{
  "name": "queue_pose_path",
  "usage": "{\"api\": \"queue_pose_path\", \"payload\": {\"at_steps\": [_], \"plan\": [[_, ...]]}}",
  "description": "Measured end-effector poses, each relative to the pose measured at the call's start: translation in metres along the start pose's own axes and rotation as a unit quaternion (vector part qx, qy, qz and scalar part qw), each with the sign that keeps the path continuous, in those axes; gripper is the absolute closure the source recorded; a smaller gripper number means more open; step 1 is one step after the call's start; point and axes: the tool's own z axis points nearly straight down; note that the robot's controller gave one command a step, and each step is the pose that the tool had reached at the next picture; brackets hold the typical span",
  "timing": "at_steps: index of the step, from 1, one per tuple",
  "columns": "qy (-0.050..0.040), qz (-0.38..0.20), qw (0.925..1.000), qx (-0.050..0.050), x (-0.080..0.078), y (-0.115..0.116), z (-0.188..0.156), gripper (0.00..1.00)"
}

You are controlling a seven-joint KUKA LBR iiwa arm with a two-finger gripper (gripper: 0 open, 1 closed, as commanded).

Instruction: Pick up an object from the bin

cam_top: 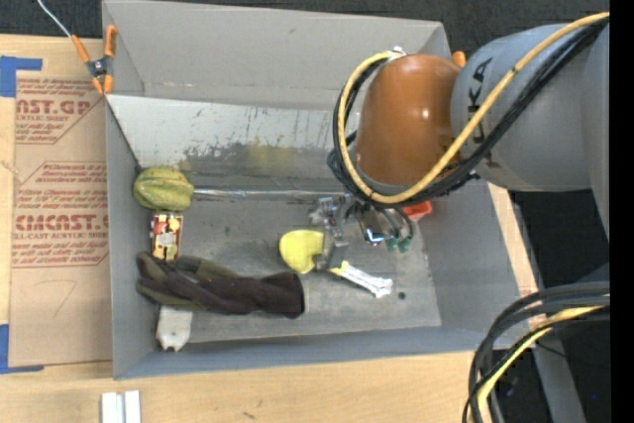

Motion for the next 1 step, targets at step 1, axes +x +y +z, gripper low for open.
{"api": "queue_pose_path", "payload": {"at_steps": [1], "plan": [[-0.0099,-0.009,0.9999,0.000,-0.0144,0.0032,0.0416,1.00]]}}
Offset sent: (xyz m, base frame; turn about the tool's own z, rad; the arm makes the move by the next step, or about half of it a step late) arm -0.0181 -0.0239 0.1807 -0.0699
